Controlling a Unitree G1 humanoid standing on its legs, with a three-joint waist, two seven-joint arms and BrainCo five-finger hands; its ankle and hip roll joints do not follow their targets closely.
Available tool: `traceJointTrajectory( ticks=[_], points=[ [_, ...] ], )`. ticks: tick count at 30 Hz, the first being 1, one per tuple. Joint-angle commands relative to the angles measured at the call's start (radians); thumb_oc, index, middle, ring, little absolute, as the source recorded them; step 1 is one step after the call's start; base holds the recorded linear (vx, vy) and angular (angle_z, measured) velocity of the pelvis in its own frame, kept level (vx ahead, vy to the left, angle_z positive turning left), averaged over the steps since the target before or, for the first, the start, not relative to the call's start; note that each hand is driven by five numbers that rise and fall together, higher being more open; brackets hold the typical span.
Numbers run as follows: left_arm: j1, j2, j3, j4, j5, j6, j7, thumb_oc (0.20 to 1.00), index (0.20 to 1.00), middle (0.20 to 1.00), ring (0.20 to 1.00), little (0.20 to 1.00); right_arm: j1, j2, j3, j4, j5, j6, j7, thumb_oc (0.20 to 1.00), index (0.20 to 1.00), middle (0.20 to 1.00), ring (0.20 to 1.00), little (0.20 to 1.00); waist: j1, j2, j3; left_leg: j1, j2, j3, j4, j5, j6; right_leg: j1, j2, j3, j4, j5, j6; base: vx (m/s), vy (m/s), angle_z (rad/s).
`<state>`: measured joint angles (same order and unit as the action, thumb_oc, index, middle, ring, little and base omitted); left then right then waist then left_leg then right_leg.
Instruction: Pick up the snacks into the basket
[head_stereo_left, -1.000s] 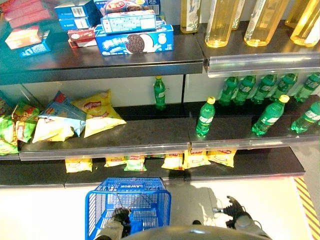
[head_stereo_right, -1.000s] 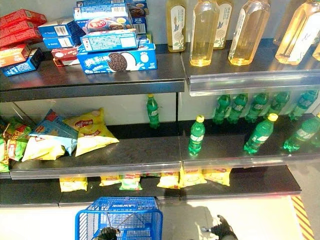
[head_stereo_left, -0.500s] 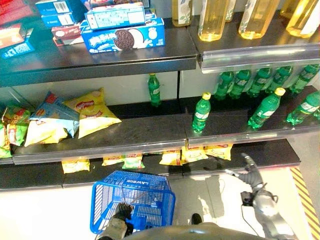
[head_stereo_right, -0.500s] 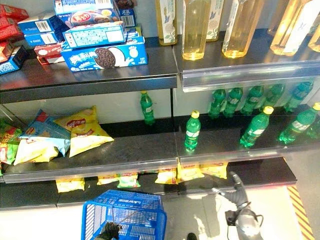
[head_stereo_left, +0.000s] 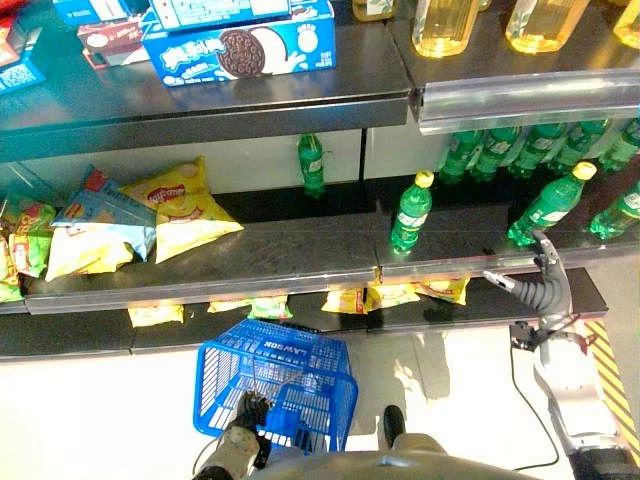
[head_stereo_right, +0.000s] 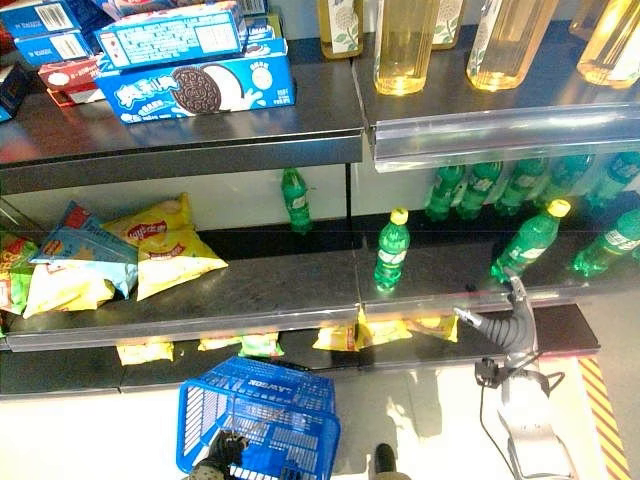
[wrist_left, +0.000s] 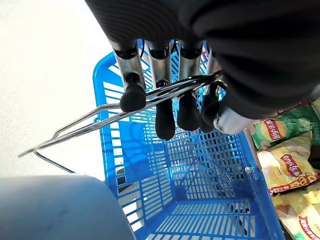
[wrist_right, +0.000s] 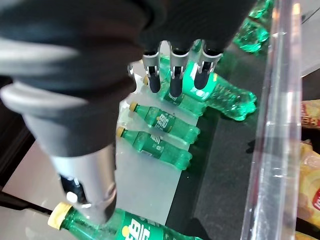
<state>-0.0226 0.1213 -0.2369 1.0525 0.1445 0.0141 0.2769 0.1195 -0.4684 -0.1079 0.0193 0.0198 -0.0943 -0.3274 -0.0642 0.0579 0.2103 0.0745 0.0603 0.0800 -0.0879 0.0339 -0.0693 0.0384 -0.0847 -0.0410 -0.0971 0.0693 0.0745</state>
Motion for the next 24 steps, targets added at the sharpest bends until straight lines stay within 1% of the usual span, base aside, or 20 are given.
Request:
traceJointTrajectory(
  ticks=[1, 4, 7, 8, 12, 13, 14, 19, 21, 22, 24],
  points=[
    [-0.047, 0.022, -0.069, 0.083, 0.069, 0.007, 0.011, 0.2, 0.2, 0.2, 0.2, 0.2, -0.112, -0.07, -0.021, -0.018, 0.0, -0.037, -0.024, 1.0, 1.0, 1.0, 1.0, 1.0, 0.019, -0.045, 0.002, -0.032, -0.015, -0.021, 0.001, -0.035, -0.004, 0.007, -0.06, -0.002, 0.01, -0.03, 0.102, 0.0, 0.0, 0.0],
    [-0.048, 0.026, -0.095, 0.076, 0.078, 0.007, 0.001, 0.2, 0.2, 0.2, 0.2, 0.2, -0.192, -0.095, 0.032, 0.084, 0.006, -0.01, -0.022, 1.0, 1.0, 1.0, 1.0, 1.0, 0.034, -0.043, 0.005, -0.033, -0.017, -0.024, 0.001, -0.036, -0.003, 0.008, -0.06, -0.003, 0.01, -0.029, 0.102, 0.0, 0.0, 0.0],
    [-0.048, 0.028, -0.105, 0.076, 0.077, 0.007, 0.001, 0.2, 0.2, 0.2, 0.2, 0.2, -0.247, -0.105, 0.069, 0.147, 0.024, -0.005, -0.018, 1.0, 1.0, 1.0, 1.0, 1.0, 0.041, -0.042, 0.009, -0.033, -0.017, -0.026, 0.001, -0.034, -0.003, 0.006, -0.061, -0.005, 0.01, -0.027, 0.101, -0.02, -0.002, 0.02],
    [-0.049, 0.029, -0.12, 0.068, 0.077, 0.008, -0.006, 0.2, 0.2, 0.2, 0.2, 0.2, -0.304, -0.129, 0.104, 0.202, 0.016, 0.011, -0.02, 1.0, 1.0, 1.0, 1.0, 1.0, 0.049, -0.039, 0.018, -0.039, -0.019, -0.03, 0.001, -0.031, -0.003, 0.003, -0.062, -0.01, 0.01, -0.023, 0.101, -0.06, -0.004, 0.01],
    [-0.057, 0.034, -0.147, 0.07, 0.064, 0.008, -0.006, 0.2, 0.2, 0.2, 0.2, 0.2, -0.428, -0.161, 0.179, 0.313, 0.048, 0.028, -0.014, 1.0, 1.0, 1.0, 1.0, 1.0, 0.066, -0.033, 0.038, -0.064, -0.023, -0.04, 0.001, -0.018, -0.003, -0.017, -0.064, -0.016, 0.01, -0.012, 0.101, -0.08, -0.003, 0.03],
    [-0.06, 0.034, -0.163, 0.075, 0.056, 0.008, -0.006, 0.2, 0.2, 0.2, 0.2, 0.2, -0.48, -0.168, 0.213, 0.368, 0.071, 0.033, -0.006, 1.0, 1.0, 1.0, 1.0, 1.0, 0.073, -0.032, 0.047, -0.078, -0.025, -0.045, 0.001, -0.011, -0.004, -0.028, -0.063, -0.019, 0.01, -0.006, 0.101, -0.06, -0.002, 0.08],
    [-0.061, 0.034, -0.162, 0.076, 0.056, 0.008, -0.006, 0.2, 0.2, 0.2, 0.2, 0.2, -0.484, -0.168, 0.215, 0.371, 0.072, 0.032, -0.006, 1.0, 1.0, 1.0, 1.0, 1.0, 0.072, -0.031, 0.047, -0.079, -0.025, -0.045, 0.001, -0.011, -0.004, -0.029, -0.063, -0.019, 0.01, -0.005, 0.101, -0.06, -0.003, 0.1],
    [-0.08, 0.034, -0.196, 0.091, 0.035, 0.002, -0.002, 0.2, 0.2, 0.2, 0.2, 0.2, -0.609, -0.167, 0.315, 0.503, 0.107, 0.045, 0.009, 1.0, 1.0, 1.0, 1.0, 1.0, 0.086, -0.026, 0.064, -0.12, -0.03, -0.052, 0.001, 0.008, -0.005, -0.065, -0.063, -0.024, 0.01, 0.008, 0.099, -0.06, 0.003, 0.06],
    [-0.091, 0.032, -0.208, 0.095, 0.03, 0.0, 0.003, 0.2, 0.2, 0.2, 0.2, 0.2, -0.649, -0.153, 0.346, 0.553, 0.126, 0.044, 0.013, 1.0, 1.0, 1.0, 1.0, 1.0, 0.091, -0.024, 0.073, -0.137, -0.032, -0.056, 0.001, 0.015, -0.006, -0.083, -0.064, -0.026, 0.01, 0.016, 0.099, -0.07, 0.0, 0.02],
    [-0.099, 0.031, -0.215, 0.1, 0.028, 0.0, 0.005, 0.2, 0.2, 0.2, 0.2, 0.2, -0.675, -0.133, 0.372, 0.583, 0.133, 0.045, 0.015, 1.0, 1.0, 1.0, 1.0, 1.0, 0.096, -0.02, 0.078, -0.15, -0.035, -0.057, 0.001, 0.021, -0.005, -0.097, -0.063, -0.027, 0.01, 0.021, 0.098, -0.04, 0.001, 0.09],
    [-0.102, 0.031, -0.216, 0.099, 0.026, -0.001, 0.007, 0.2, 0.2, 0.2, 0.2, 0.2, -0.684, -0.124, 0.381, 0.59, 0.137, 0.045, 0.018, 1.0, 1.0, 1.0, 1.0, 1.0, 0.099, -0.018, 0.08, -0.158, -0.035, -0.059, 0.001, 0.024, -0.005, -0.104, -0.064, -0.028, 0.01, 0.023, 0.097, -0.02, 0.003, 0.03]
  ],
)
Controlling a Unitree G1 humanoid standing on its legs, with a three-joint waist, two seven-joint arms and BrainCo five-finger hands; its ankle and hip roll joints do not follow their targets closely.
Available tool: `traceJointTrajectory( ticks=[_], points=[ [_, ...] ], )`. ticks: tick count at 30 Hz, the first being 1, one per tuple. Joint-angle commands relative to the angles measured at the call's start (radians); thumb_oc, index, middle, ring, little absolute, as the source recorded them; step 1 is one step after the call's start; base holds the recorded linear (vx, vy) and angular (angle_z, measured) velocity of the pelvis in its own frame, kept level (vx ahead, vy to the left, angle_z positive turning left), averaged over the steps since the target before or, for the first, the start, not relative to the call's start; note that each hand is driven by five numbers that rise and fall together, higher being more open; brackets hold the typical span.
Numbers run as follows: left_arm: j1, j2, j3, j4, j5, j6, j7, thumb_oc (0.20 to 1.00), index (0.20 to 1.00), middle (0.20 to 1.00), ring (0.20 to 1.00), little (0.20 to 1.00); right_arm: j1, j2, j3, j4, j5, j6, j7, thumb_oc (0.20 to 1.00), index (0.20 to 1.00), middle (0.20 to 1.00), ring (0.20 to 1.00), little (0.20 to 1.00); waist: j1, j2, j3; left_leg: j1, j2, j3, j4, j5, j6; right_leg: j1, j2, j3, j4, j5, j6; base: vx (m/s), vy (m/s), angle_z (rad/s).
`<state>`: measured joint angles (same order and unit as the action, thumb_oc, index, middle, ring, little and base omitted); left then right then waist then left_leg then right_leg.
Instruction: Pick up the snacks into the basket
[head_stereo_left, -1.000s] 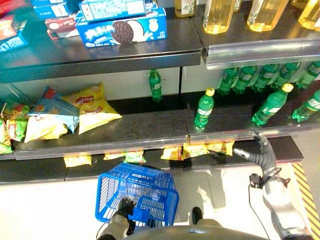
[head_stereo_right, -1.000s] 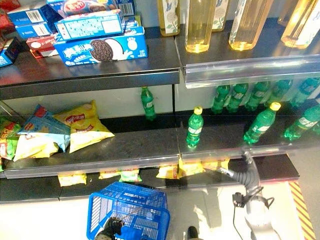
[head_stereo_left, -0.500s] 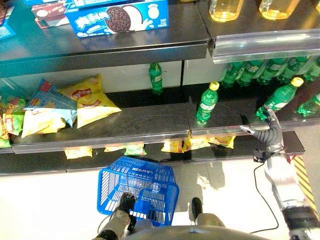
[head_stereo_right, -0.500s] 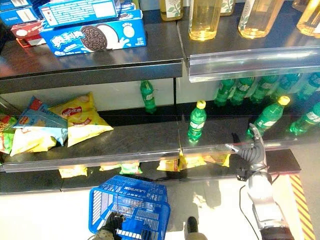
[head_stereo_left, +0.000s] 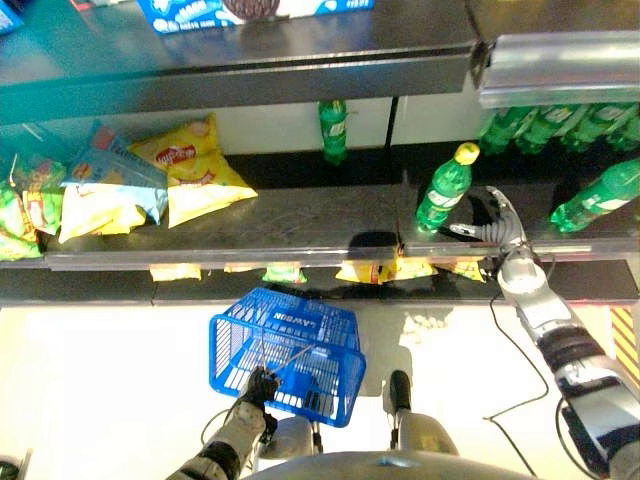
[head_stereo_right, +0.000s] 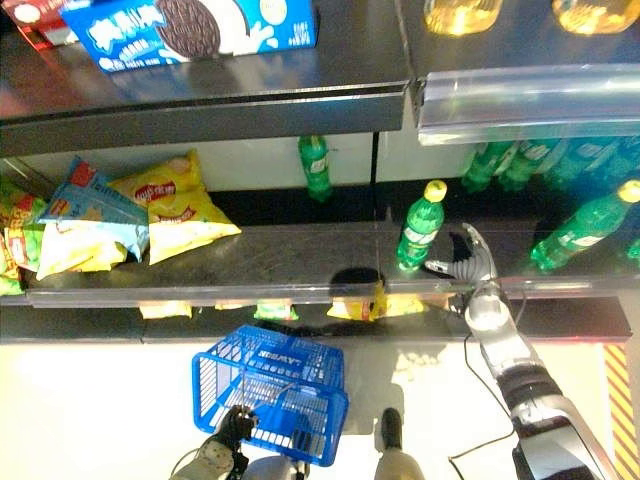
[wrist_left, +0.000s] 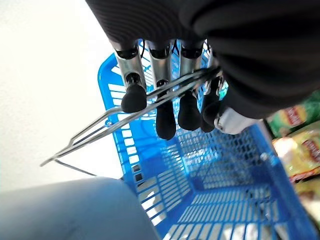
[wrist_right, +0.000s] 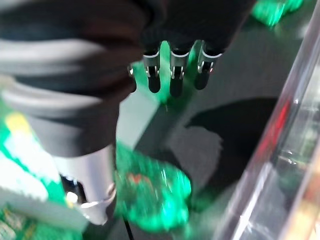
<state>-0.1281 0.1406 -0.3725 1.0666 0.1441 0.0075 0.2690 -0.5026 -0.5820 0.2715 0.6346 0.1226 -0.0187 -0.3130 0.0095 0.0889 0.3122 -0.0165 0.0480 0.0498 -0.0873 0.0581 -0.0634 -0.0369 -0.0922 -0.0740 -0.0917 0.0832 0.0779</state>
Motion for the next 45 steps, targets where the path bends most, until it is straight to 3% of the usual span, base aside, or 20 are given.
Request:
traceJointTrajectory(
  ticks=[1, 13, 26, 36, 37, 38, 39, 45],
  points=[
    [-0.002, 0.011, -0.082, 0.085, 0.023, 0.005, 0.017, 0.2, 0.2, 0.2, 0.2, 0.2, -0.072, -0.001, 0.013, -0.016, 0.036, -0.031, 0.005, 1.0, 1.0, 1.0, 1.0, 1.0, 0.027, -0.047, -0.017, -0.076, -0.024, -0.03, 0.0, 0.003, -0.011, -0.036, -0.057, 0.007, 0.004, 0.011, 0.093, -0.04, 0.011, 0.01],
    [-0.032, 0.013, -0.093, 0.064, -0.001, -0.002, 0.046, 0.2, 0.2, 0.2, 0.2, 0.2, -0.105, 0.085, 0.024, 0.003, 0.102, -0.053, -0.014, 1.0, 1.0, 1.0, 1.0, 1.0, 0.046, -0.022, 0.022, -0.141, -0.038, -0.035, 0.0, 0.025, -0.01, -0.102, -0.065, 0.002, 0.004, 0.024, 0.093, 0.0, 0.001, 0.0],
    [-0.033, 0.014, -0.1, 0.012, -0.037, -0.008, 0.069, 0.2, 0.2, 0.2, 0.2, 0.2, -0.154, 0.116, -0.046, -0.008, 0.182, -0.097, -0.098, 1.0, 1.0, 1.0, 1.0, 1.0, 0.059, 0.015, 0.071, -0.196, -0.058, -0.032, 0.0, 0.032, -0.006, -0.159, -0.078, 0.01, 0.004, 0.034, 0.101, 0.0, 0.003, 0.0],
    [-0.02, 0.006, -0.144, -0.055, -0.057, -0.012, 0.095, 0.2, 0.2, 0.2, 0.2, 0.2, -0.294, 0.104, -0.013, 0.097, 0.162, -0.078, -0.147, 1.0, 1.0, 1.0, 1.0, 1.0, 0.071, 0.034, 0.1, -0.215, -0.071, -0.027, 0.0, 0.036, 0.0, -0.184, -0.091, 0.023, 0.004, 0.047, 0.105, 0.0, 0.019, -0.02],
    [-0.022, 0.005, -0.147, -0.056, -0.062, -0.009, 0.099, 0.2, 0.2, 0.2, 0.2, 0.2, -0.307, 0.109, -0.01, 0.106, 0.164, -0.077, -0.155, 0.906, 0.906, 0.906, 0.906, 0.906, 0.073, 0.033, 0.103, -0.218, -0.075, -0.029, 0.0, 0.037, 0.002, -0.184, -0.093, 0.023, 0.004, 0.048, 0.106, 0.0, 0.0, 0.0],
    [-0.025, 0.003, -0.149, -0.055, -0.065, -0.008, 0.102, 0.2, 0.2, 0.2, 0.2, 0.2, -0.311, 0.114, -0.009, 0.106, 0.165, -0.079, -0.16, 0.373, 0.373, 0.373, 0.373, 0.373, 0.073, 0.032, 0.105, -0.221, -0.077, -0.032, 0.0, 0.037, 0.003, -0.186, -0.095, 0.021, 0.004, 0.05, 0.107, 0.0, 0.0, 0.0],
    [-0.027, 0.003, -0.149, -0.056, -0.067, -0.008, 0.104, 0.2, 0.2, 0.2, 0.2, 0.2, -0.312, 0.119, -0.006, 0.104, 0.163, -0.079, -0.164, 0.2, 0.2, 0.2, 0.2, 0.2, 0.074, 0.033, 0.107, -0.223, -0.079, -0.035, 0.0, 0.037, 0.003, -0.188, -0.096, 0.018, 0.004, 0.05, 0.108, 0.0, 0.0, 0.0],
    [-0.033, 0.005, -0.148, -0.072, -0.061, -0.004, 0.117, 0.2, 0.2, 0.2, 0.2, 0.2, -0.27, 0.152, -0.008, 0.068, 0.156, -0.083, -0.167, 0.2, 0.2, 0.2, 0.2, 0.2, 0.076, 0.025, 0.112, -0.229, -0.086, -0.049, 0.0, 0.038, 0.01, -0.187, -0.105, 0.011, 0.004, 0.056, 0.112, 0.0, 0.0, 0.0]
  ],
)
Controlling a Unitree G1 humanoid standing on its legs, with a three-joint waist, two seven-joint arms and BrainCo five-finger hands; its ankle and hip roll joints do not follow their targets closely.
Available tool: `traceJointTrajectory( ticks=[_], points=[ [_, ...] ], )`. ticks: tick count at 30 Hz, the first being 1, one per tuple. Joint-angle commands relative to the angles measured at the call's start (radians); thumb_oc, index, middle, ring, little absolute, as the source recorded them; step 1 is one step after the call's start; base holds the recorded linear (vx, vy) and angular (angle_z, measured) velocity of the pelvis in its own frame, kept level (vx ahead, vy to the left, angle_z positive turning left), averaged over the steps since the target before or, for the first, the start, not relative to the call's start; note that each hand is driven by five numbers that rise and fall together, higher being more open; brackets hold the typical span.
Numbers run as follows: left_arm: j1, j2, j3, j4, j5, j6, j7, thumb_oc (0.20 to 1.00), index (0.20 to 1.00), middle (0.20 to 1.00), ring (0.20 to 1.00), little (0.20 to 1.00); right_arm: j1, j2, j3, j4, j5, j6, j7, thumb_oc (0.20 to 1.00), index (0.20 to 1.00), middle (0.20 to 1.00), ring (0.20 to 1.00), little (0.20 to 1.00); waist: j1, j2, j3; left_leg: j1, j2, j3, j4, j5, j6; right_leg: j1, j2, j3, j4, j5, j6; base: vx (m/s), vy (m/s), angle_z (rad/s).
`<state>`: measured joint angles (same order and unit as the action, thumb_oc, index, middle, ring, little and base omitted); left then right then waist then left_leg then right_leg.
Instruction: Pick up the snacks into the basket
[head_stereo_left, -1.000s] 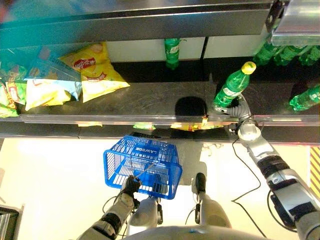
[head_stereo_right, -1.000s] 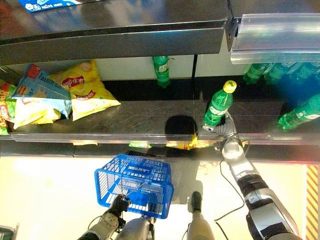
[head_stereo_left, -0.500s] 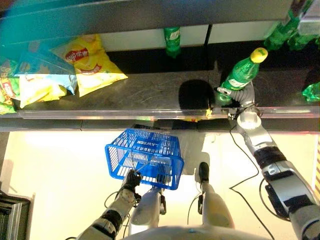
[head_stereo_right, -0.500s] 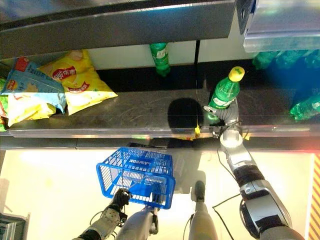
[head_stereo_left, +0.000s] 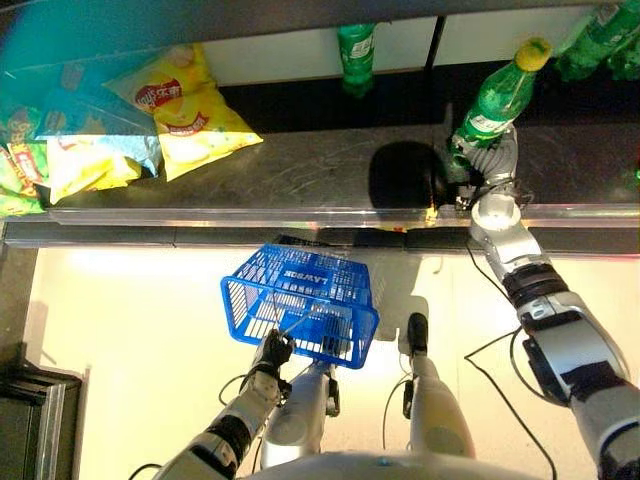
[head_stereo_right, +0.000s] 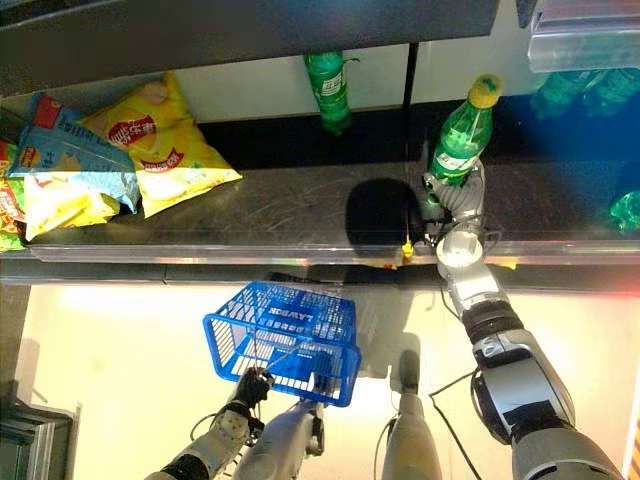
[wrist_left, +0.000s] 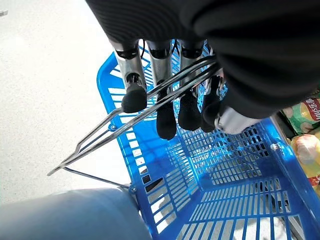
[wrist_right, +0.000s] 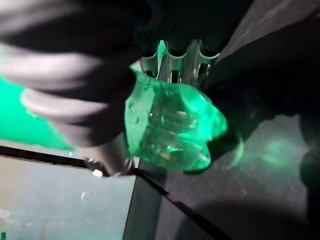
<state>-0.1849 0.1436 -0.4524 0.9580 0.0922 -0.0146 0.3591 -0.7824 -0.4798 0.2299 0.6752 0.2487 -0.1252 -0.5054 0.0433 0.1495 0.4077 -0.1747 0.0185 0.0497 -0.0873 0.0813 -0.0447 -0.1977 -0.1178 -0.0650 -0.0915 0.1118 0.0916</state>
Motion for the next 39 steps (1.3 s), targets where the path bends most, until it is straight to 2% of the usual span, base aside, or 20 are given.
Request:
traceJointTrajectory(
  ticks=[1, 7, 10, 12, 15, 20, 23, 24, 30, 35, 39],
  points=[
    [0.021, 0.002, -0.067, 0.035, -0.006, 0.018, 0.028, 0.2, 0.2, 0.2, 0.2, 0.2, 0.022, 0.056, 0.032, 0.025, 0.03, 0.022, 0.027, 0.2, 0.2, 0.2, 0.2, 0.2, 0.043, -0.037, 0.017, -0.071, -0.058, -0.052, 0.0, 0.016, -0.009, -0.025, -0.081, 0.0, 0.004, 0.028, 0.099, 0.0, 0.0, 0.0],
    [0.017, 0.002, -0.043, 0.043, 0.017, 0.029, 0.039, 0.2, 0.2, 0.2, 0.2, 0.2, 0.163, 0.108, 0.017, -0.082, 0.021, 0.014, 0.049, 0.2, 0.2, 0.2, 0.2, 0.2, 0.033, -0.058, 0.011, -0.057, -0.058, -0.058, 0.0, 0.01, -0.008, -0.008, -0.082, -0.007, 0.004, 0.024, 0.101, 0.0, 0.002, 0.04],
    [0.028, 0.005, -0.009, 0.057, 0.042, 0.038, 0.037, 0.2, 0.2, 0.2, 0.2, 0.2, 0.283, 0.114, -0.02, -0.182, 0.026, -0.003, 0.076, 0.2, 0.2, 0.2, 0.2, 0.2, 0.019, -0.085, -0.013, -0.033, -0.055, -0.057, 0.0, -0.001, -0.006, 0.017, -0.077, -0.008, 0.004, 0.018, 0.099, 0.01, -0.016, 0.06],
    [0.029, 0.005, -0.009, 0.056, 0.043, 0.038, 0.037, 0.2, 0.2, 0.2, 0.2, 0.2, 0.285, 0.115, -0.021, -0.184, 0.025, -0.003, 0.076, 0.2, 0.2, 0.2, 0.2, 0.2, 0.019, -0.085, -0.013, -0.032, -0.055, -0.057, 0.0, -0.001, -0.006, 0.018, -0.077, -0.008, 0.004, 0.017, 0.099, 0.02, -0.018, 0.05],
    [0.046, 0.009, 0.026, 0.069, 0.062, 0.044, 0.028, 0.2, 0.2, 0.2, 0.2, 0.2, 0.394, 0.093, -0.077, -0.289, 0.031, -0.019, 0.105, 0.2, 0.2, 0.2, 0.2, 0.2, 0.005, -0.114, -0.053, 0.003, -0.05, -0.057, 0.0, -0.016, -0.005, 0.052, -0.073, -0.014, 0.005, 0.005, 0.098, 0.05, -0.041, 0.07],
    [0.062, 0.015, 0.053, 0.076, 0.077, 0.048, 0.006, 0.2, 0.2, 0.2, 0.2, 0.2, 0.486, 0.061, -0.138, -0.406, 0.035, -0.034, 0.14, 0.2, 0.2, 0.2, 0.2, 0.2, -0.004, -0.137, -0.098, 0.038, -0.045, -0.058, 0.0, -0.029, -0.004, 0.087, -0.069, -0.021, 0.006, -0.01, 0.098, 0.05, -0.042, 0.03],
    [0.077, 0.015, 0.081, 0.085, 0.085, 0.057, -0.013, 0.2, 0.2, 0.2, 0.2, 0.2, 0.577, 0.043, -0.198, -0.536, 0.06, -0.048, 0.187, 0.2, 0.2, 0.2, 0.2, 0.2, -0.014, -0.153, -0.139, 0.068, -0.038, -0.058, 0.0, -0.04, -0.004, 0.115, -0.064, -0.025, 0.007, -0.022, 0.096, 0.06, -0.048, 0.02],
    [0.092, 0.021, 0.107, 0.097, 0.088, 0.057, -0.025, 0.2, 0.2, 0.2, 0.2, 0.2, 0.637, 0.026, -0.227, -0.613, 0.075, -0.056, 0.239, 0.2, 0.2, 0.2, 0.2, 0.2, -0.018, -0.158, -0.157, 0.081, -0.034, -0.056, 0.0, -0.044, -0.005, 0.127, -0.063, -0.027, 0.007, -0.028, 0.095, 0.05, -0.03, 0.0],
    [0.119, 0.023, 0.154, 0.111, 0.092, 0.06, -0.048, 0.2, 0.2, 0.2, 0.2, 0.2, 0.813, 0.016, -0.296, -0.77, 0.099, -0.059, 0.354, 0.2, 0.2, 0.2, 0.2, 0.2, -0.035, -0.167, -0.198, 0.101, -0.023, -0.052, 0.0, -0.051, -0.009, 0.15, -0.056, -0.036, 0.007, -0.04, 0.093, 0.03, -0.035, 0.0],
    [0.14, 0.025, 0.19, 0.116, 0.088, 0.053, -0.057, 0.2, 0.2, 0.2, 0.2, 0.2, 0.973, 0.02, -0.307, -0.872, 0.121, -0.059, 0.463, 0.2, 0.2, 0.2, 0.2, 0.2, -0.055, -0.171, -0.221, 0.114, -0.013, -0.048, 0.0, -0.053, -0.014, 0.159, -0.047, -0.034, 0.009, -0.048, 0.088, 0.01, -0.013, -0.01],
    [0.164, 0.022, 0.234, 0.121, 0.056, 0.047, -0.06, 0.2, 0.2, 0.2, 0.2, 0.2, 1.101, 0.005, -0.283, -0.856, 0.082, -0.034, 0.536, 0.2, 0.2, 0.2, 0.2, 0.2, -0.064, -0.176, -0.229, 0.119, -0.006, -0.043, 0.0, -0.052, -0.02, 0.161, -0.04, -0.029, 0.011, -0.051, 0.086, 0.02, -0.037, -0.06]
  ],
)
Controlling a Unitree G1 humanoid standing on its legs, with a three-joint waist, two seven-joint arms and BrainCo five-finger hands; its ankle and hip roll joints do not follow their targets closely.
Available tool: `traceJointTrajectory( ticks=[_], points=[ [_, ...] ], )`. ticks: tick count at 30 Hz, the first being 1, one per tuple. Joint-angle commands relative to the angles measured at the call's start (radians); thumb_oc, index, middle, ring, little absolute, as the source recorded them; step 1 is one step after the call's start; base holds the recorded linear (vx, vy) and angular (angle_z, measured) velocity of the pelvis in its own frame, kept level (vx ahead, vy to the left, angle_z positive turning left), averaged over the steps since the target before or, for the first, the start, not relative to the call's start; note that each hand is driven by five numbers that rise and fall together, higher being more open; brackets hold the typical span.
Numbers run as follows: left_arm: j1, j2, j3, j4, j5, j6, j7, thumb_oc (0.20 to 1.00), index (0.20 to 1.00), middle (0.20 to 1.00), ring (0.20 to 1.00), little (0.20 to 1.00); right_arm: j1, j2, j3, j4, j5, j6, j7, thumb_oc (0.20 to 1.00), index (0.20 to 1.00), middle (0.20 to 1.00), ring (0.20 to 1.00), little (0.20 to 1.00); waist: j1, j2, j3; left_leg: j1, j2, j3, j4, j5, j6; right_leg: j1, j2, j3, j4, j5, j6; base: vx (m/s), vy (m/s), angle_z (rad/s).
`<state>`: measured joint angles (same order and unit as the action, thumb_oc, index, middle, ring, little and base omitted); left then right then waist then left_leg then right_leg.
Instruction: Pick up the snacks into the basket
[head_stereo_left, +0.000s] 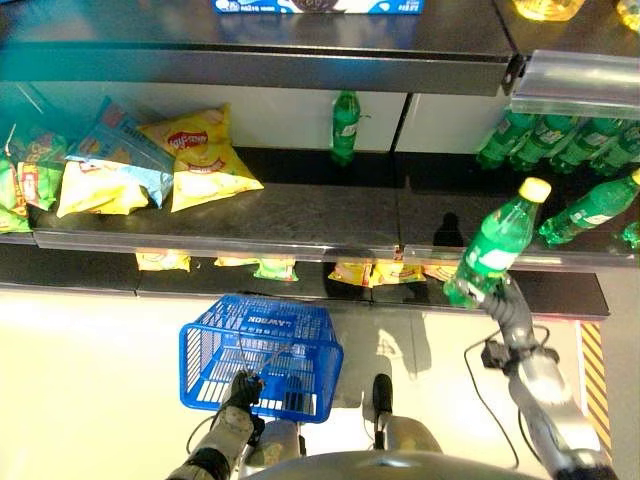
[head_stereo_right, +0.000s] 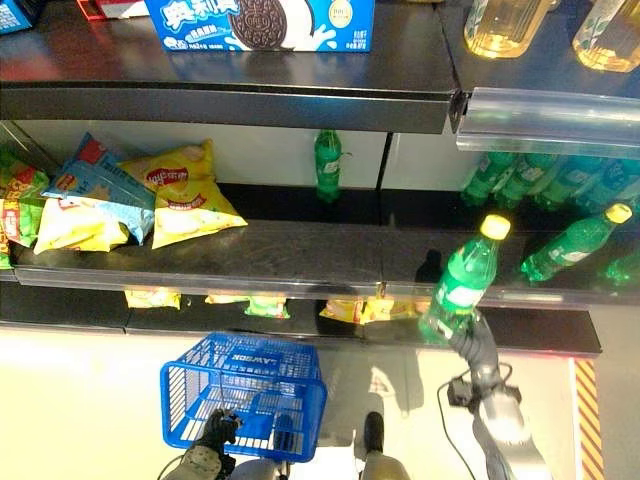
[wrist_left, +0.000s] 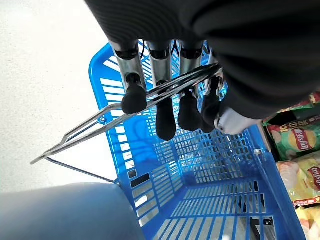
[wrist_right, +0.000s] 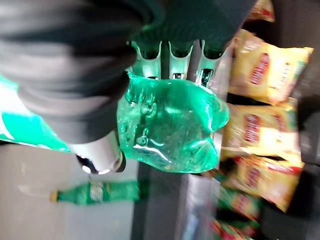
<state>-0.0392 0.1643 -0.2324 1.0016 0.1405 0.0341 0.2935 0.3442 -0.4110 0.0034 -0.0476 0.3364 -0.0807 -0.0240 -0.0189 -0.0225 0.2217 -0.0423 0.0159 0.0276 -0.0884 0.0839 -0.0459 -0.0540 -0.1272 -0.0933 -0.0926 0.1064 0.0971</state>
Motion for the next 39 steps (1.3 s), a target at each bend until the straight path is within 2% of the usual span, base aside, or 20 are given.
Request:
traceJointTrajectory(
  ticks=[1, 2, 4, 7, 10, 11, 13, 14, 16, 20, 29, 33, 36, 39],
  points=[
    [0.025, -0.001, 0.025, 0.081, -0.011, -0.005, 0.01, 0.2, 0.2, 0.2, 0.2, 0.2, 0.001, -0.058, -0.029, -0.093, -0.013, -0.067, 0.068, 0.2, 0.2, 0.2, 0.2, 0.2, -0.005, -0.006, -0.044, -0.012, -0.001, -0.021, 0.001, -0.054, -0.02, 0.018, -0.028, 0.001, 0.014, -0.046, 0.079, 0.01, -0.028, -0.04],
    [0.025, -0.001, 0.025, 0.081, -0.011, -0.005, 0.01, 0.2, 0.2, 0.2, 0.2, 0.2, 0.001, -0.058, -0.029, -0.093, -0.013, -0.067, 0.068, 0.2, 0.2, 0.2, 0.2, 0.2, -0.005, -0.006, -0.044, -0.012, -0.001, -0.021, 0.001, -0.054, -0.02, 0.018, -0.028, 0.001, 0.014, -0.046, 0.079, -0.01, -0.032, -0.03],
    [0.039, -0.003, 0.038, 0.054, -0.052, -0.014, 0.022, 0.2, 0.2, 0.2, 0.2, 0.2, 0.044, -0.07, 0.018, -0.014, -0.122, -0.055, 0.064, 0.2, 0.2, 0.2, 0.2, 0.2, -0.012, -0.006, -0.034, -0.016, 0.004, -0.019, 0.001, -0.048, -0.023, 0.009, -0.023, 0.006, 0.019, -0.045, 0.077, -0.04, -0.035, 0.01],
    [0.034, 0.003, 0.026, -0.025, -0.129, -0.037, 0.06, 0.2, 0.2, 0.2, 0.2, 0.2, 0.003, -0.091, 0.105, 0.173, -0.302, -0.031, -0.013, 0.2, 0.2, 0.2, 0.2, 0.2, -0.012, -0.004, 0.005, -0.038, 0.007, -0.018, 0.001, -0.033, -0.025, -0.024, -0.017, 0.013, 0.028, -0.038, 0.074, -0.12, -0.032, -0.08],
    [0.026, 0.03, 0.01, -0.114, -0.18, -0.061, 0.083, 0.2, 0.2, 0.2, 0.2, 0.2, -0.069, -0.108, 0.181, 0.336, -0.404, -0.012, -0.063, 0.2, 0.2, 0.2, 0.2, 0.2, -0.007, -0.003, 0.043, -0.063, 0.01, -0.019, 0.001, -0.018, -0.026, -0.055, -0.013, 0.018, 0.032, -0.028, 0.071, -0.1, -0.033, -0.13],
    [0.026, 0.03, 0.01, -0.114, -0.18, -0.061, 0.083, 0.2, 0.2, 0.2, 0.2, 0.2, -0.069, -0.108, 0.181, 0.336, -0.404, -0.012, -0.063, 0.2, 0.2, 0.2, 0.2, 0.2, -0.007, -0.003, 0.043, -0.063, 0.01, -0.019, 0.001, -0.018, -0.026, -0.056, -0.013, 0.018, 0.032, -0.028, 0.071, -0.09, -0.043, -0.05],
    [0.052, 0.057, 0.007, -0.146, -0.204, -0.086, 0.082, 0.2, 0.2, 0.2, 0.2, 0.2, -0.088, -0.152, 0.208, 0.366, -0.539, 0.007, -0.097, 0.2, 0.2, 0.2, 0.2, 0.2, 0.004, 0.004, 0.083, -0.085, 0.007, -0.026, 0.001, -0.007, -0.025, -0.073, -0.013, 0.015, 0.028, -0.017, 0.071, -0.1, -0.036, -0.04],
    [-0.113, 0.033, -0.052, -0.089, -0.196, -0.063, 0.11, 0.2, 0.2, 0.2, 0.2, 0.2, -0.161, -0.162, 0.287, 0.444, -0.582, 0.014, -0.107, 0.2, 0.2, 0.2, 0.2, 0.2, -0.009, 0.0, 0.104, -0.09, 0.009, -0.023, 0.001, -0.009, -0.027, -0.088, -0.009, 0.024, 0.033, -0.017, 0.071, -0.1, -0.004, -0.03],
    [-0.212, 0.038, -0.089, -0.119, -0.244, -0.08, 0.113, 0.2, 0.2, 0.2, 0.2, 0.2, -0.256, -0.16, 0.356, 0.523, -0.654, 0.041, -0.146, 0.2, 0.2, 0.2, 0.2, 0.2, -0.016, -0.003, 0.123, -0.117, 0.009, -0.016, 0.001, 0.001, -0.027, -0.124, -0.007, 0.035, 0.037, -0.006, 0.069, -0.09, -0.012, 0.02],
    [-0.315, 0.094, -0.075, -0.217, -0.295, -0.098, 0.124, 0.2, 0.2, 0.2, 0.2, 0.2, -0.439, -0.158, 0.417, 0.611, -0.659, 0.068, -0.183, 0.2, 0.2, 0.2, 0.2, 0.2, -0.012, -0.001, 0.177, -0.16, 0.006, -0.014, 0.001, 0.018, -0.025, -0.178, -0.006, 0.049, 0.049, 0.009, 0.065, -0.08, -0.01, -0.13],
    [-0.494, 0.077, -0.123, -0.27, -0.334, -0.092, 0.11, 0.2, 0.2, 0.2, 0.2, 0.2, -0.778, -0.094, 0.589, 0.737, -0.694, 0.087, -0.2, 0.2, 0.2, 0.2, 0.2, 0.2, 0.003, 0.005, 0.258, -0.234, 0.006, -0.014, 0.013, 0.043, -0.025, -0.247, -0.006, 0.055, 0.055, 0.028, 0.061, -0.06, 0.005, -0.03],
    [-0.59, 0.035, -0.189, -0.253, -0.325, -0.086, 0.119, 0.2, 0.2, 0.2, 0.2, 0.2, -0.917, -0.002, 0.688, 0.838, -0.701, 0.095, -0.202, 0.2, 0.2, 0.2, 0.2, 0.2, 0.01, 0.006, 0.288, -0.26, 0.005, -0.019, 0.01, 0.055, -0.03, -0.262, -0.007, 0.05, 0.048, 0.037, 0.061, -0.03, -0.002, 0.07],
    [-0.615, -0.005, -0.236, -0.251, -0.32, -0.086, 0.116, 0.2, 0.2, 0.2, 0.2, 0.2, -0.986, 0.068, 0.727, 0.964, -0.682, 0.097, -0.216, 0.2, 0.2, 0.2, 0.2, 0.2, 0.02, 0.014, 0.298, -0.275, 0.002, -0.027, 0.008, 0.061, -0.033, -0.27, -0.013, 0.042, 0.041, 0.042, 0.062, -0.01, 0.001, 0.05],
    [-0.613, -0.045, -0.279, -0.283, -0.317, -0.084, 0.113, 0.2, 0.2, 0.2, 0.2, 0.2, -1.031, 0.128, 0.741, 1.009, -0.65, 0.097, -0.222, 0.2, 0.2, 0.2, 0.2, 0.2, 0.03, 0.021, 0.298, -0.294, -0.003, -0.032, 0.005, 0.064, -0.033, -0.284, -0.014, 0.033, 0.035, 0.047, 0.063, 0.01, 0.006, 0.09]
  ],
)
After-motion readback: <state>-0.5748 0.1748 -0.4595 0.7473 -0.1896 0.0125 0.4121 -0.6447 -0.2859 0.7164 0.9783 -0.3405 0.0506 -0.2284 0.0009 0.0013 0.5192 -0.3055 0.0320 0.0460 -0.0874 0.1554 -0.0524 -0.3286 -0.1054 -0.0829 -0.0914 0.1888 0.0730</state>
